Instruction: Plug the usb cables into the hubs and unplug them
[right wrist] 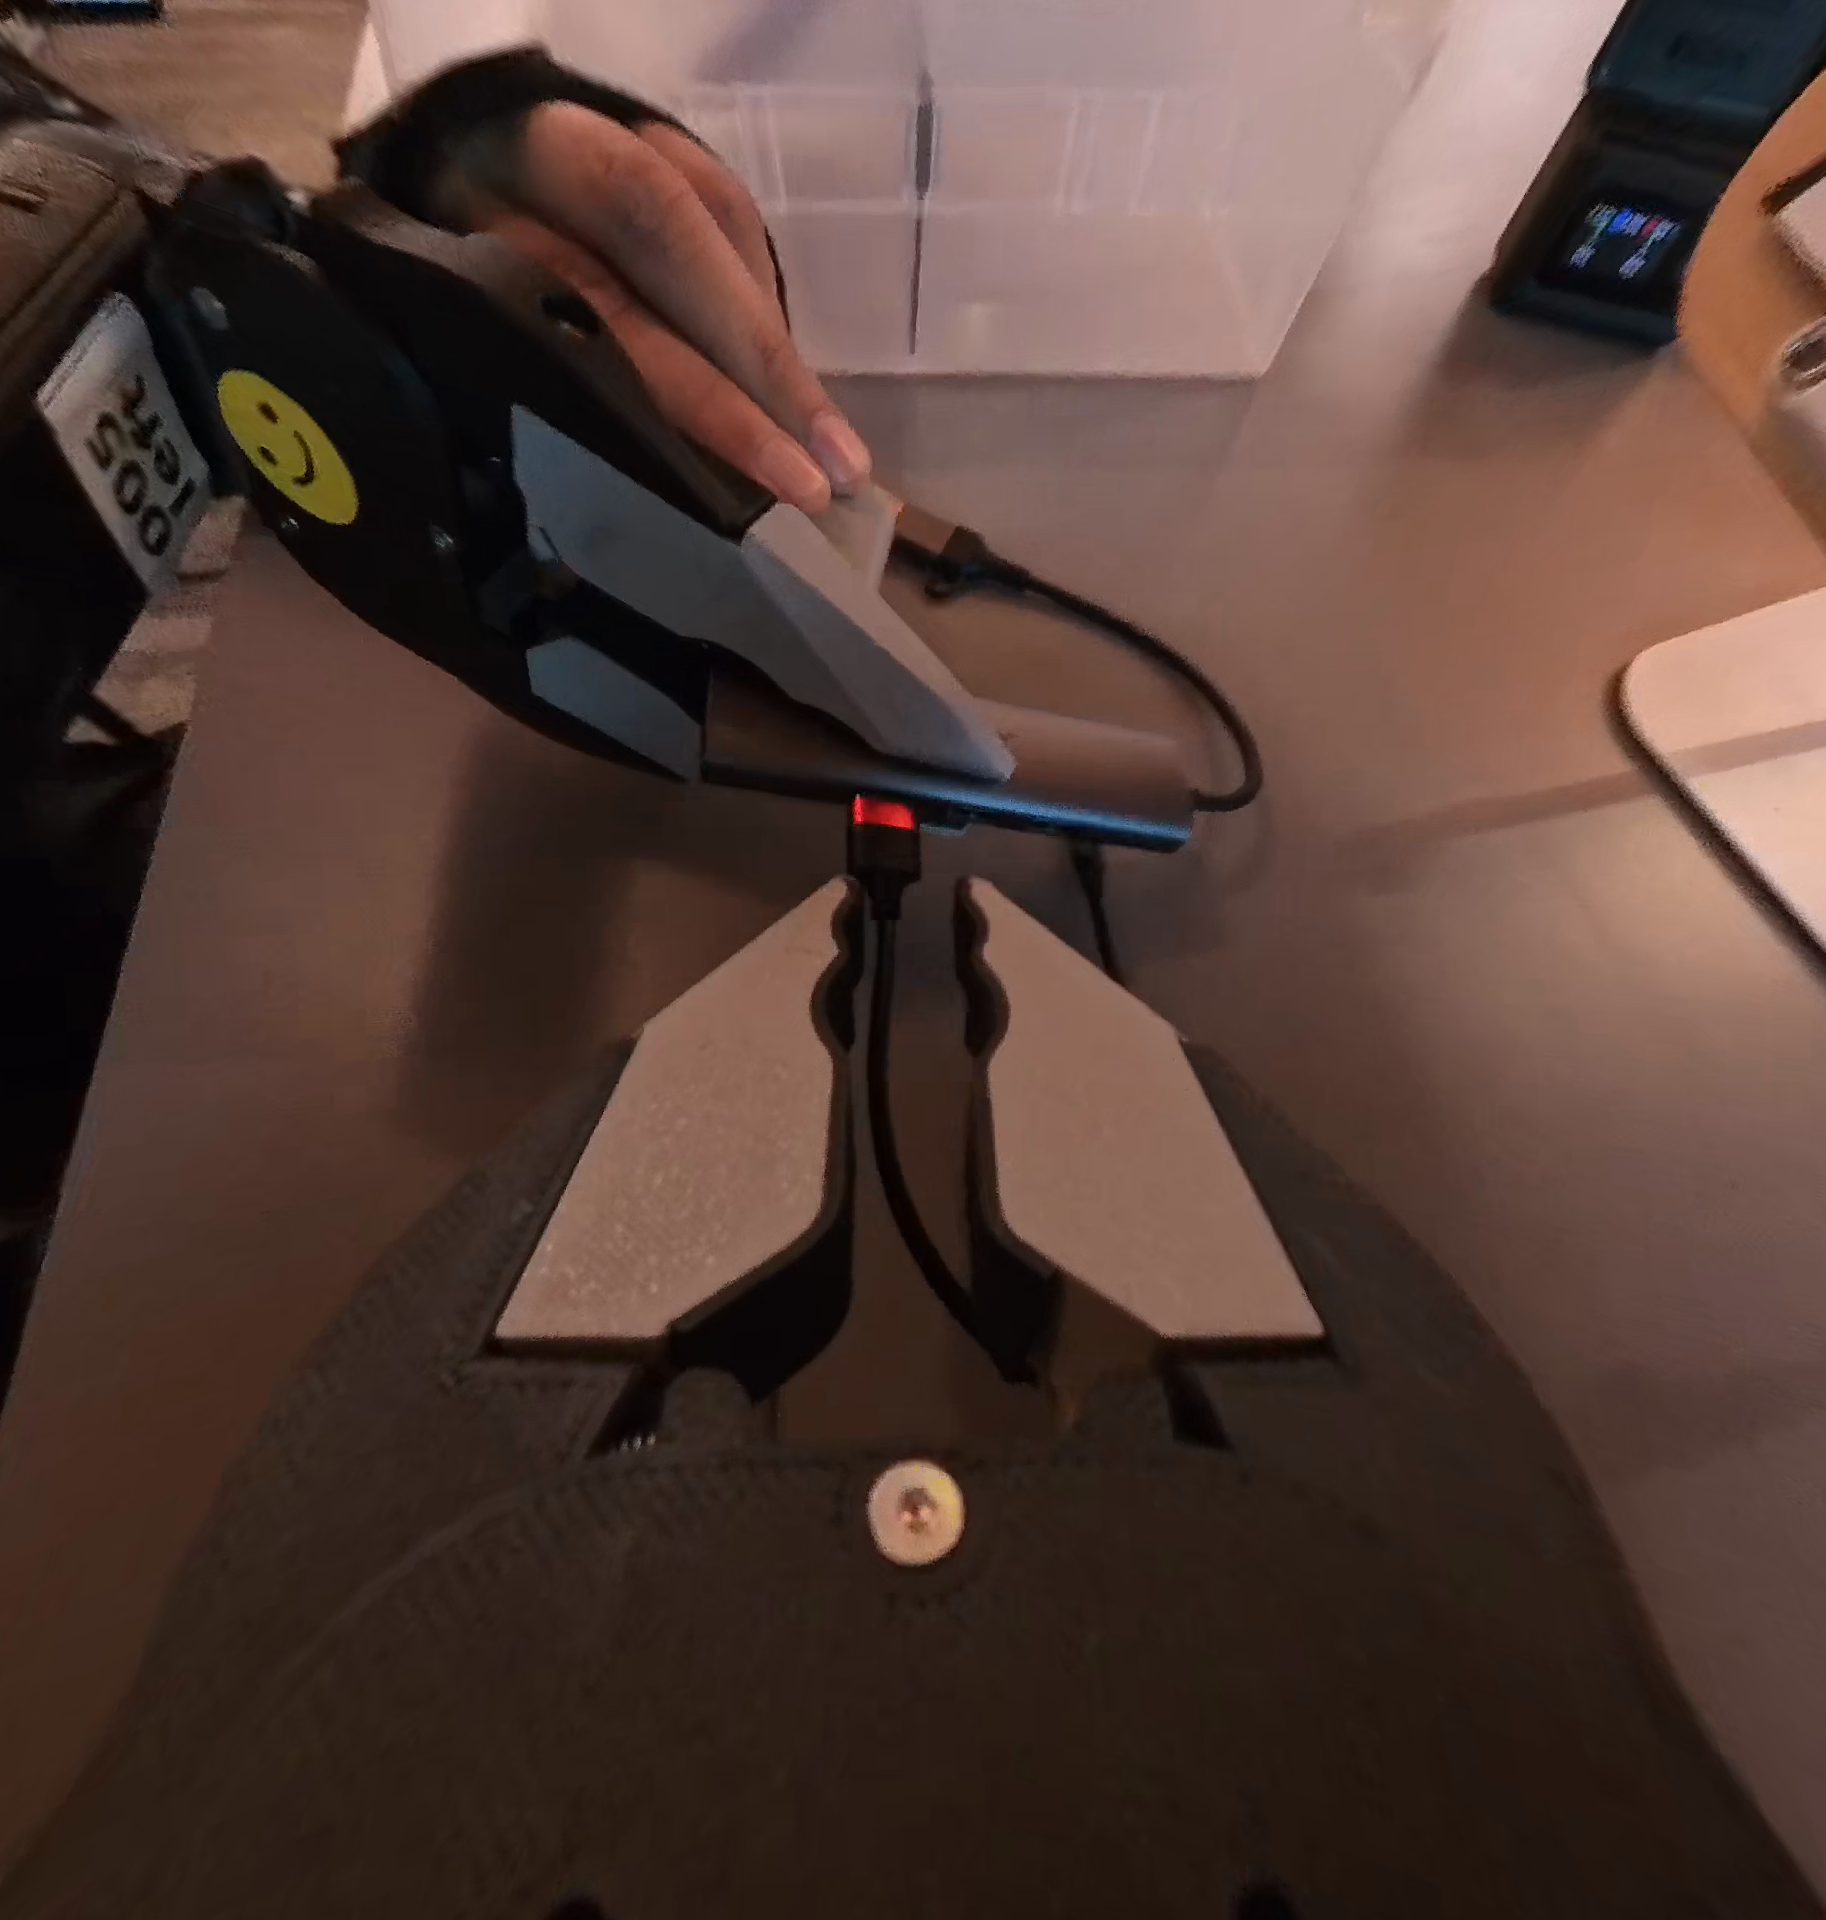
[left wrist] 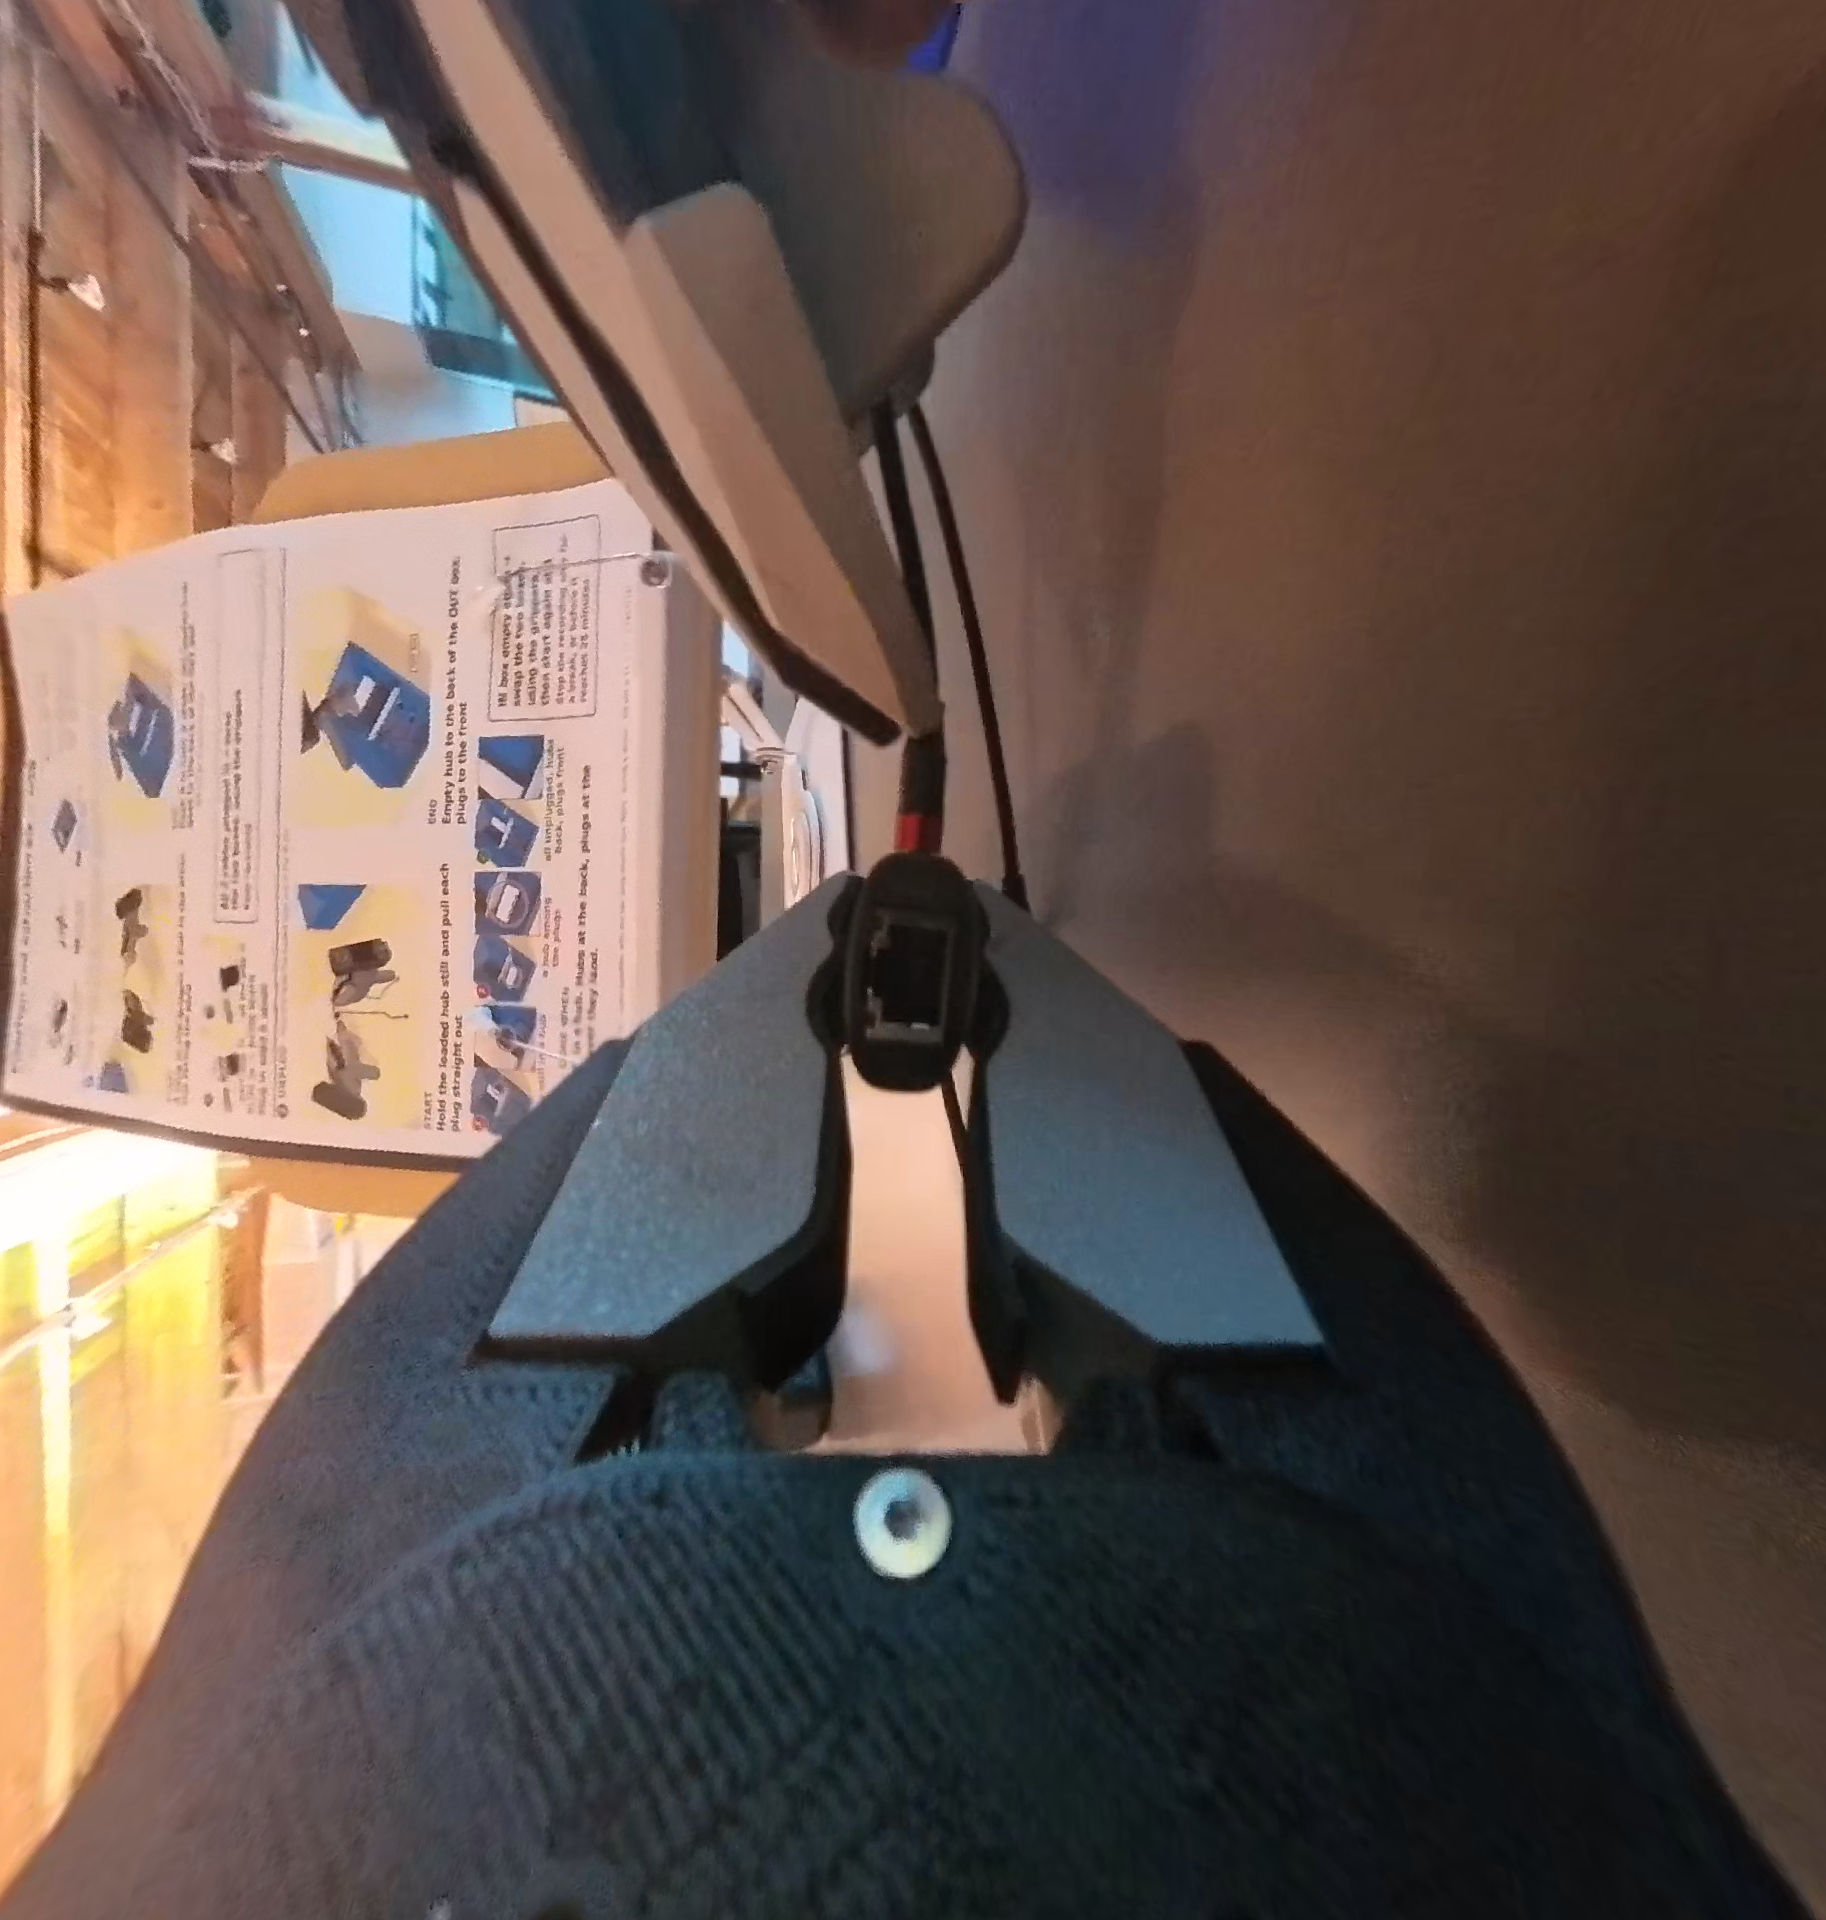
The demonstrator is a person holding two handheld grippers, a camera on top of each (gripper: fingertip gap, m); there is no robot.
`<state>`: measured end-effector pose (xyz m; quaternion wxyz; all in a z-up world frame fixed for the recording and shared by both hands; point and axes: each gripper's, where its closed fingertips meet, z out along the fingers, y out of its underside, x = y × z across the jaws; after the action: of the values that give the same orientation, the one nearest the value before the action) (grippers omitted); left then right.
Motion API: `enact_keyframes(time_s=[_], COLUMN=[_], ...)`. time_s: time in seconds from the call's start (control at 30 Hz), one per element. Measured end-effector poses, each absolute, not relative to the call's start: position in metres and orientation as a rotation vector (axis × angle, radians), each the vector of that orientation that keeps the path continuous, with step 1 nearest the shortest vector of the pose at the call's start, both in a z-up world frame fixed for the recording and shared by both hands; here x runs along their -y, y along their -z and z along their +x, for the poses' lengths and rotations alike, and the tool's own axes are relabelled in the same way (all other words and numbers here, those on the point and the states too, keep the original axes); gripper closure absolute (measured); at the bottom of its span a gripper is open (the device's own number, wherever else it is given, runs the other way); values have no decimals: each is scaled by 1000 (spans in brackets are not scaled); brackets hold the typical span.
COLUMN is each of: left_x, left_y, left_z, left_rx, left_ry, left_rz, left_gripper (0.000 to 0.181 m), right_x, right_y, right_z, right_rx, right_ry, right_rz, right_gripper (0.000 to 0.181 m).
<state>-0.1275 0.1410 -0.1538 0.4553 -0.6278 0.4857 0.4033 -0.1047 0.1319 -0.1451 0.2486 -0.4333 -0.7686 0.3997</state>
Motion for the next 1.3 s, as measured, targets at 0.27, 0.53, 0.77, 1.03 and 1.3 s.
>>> enact_keyframes(time_s=[0.27,0.53,0.77,1.03,1.3], left_x=[-141,-136,-116,-99,-96], left_y=[134,106,81,69,72], left_z=[-134,-143,-98,-73,-65], left_rx=[-983,-745,-785,-810,-840], left_ry=[-749,-449,-72,222,274], left_rz=[-1592,-1591,-1408,-1315,-1296], left_gripper=[166,166,166,166,167], right_x=[-143,-159,-149,-112,-96], right_y=[101,64,96,118,119], right_z=[-101,-91,-103,-114,-113], right_rx=[1901,1696,1800,1920,1955], right_ry=[-1132,-1196,-1060,-1072,-1170], right_rz=[-1054,-991,-1013,-940,-929], right_gripper=[137,119,113,111,140])
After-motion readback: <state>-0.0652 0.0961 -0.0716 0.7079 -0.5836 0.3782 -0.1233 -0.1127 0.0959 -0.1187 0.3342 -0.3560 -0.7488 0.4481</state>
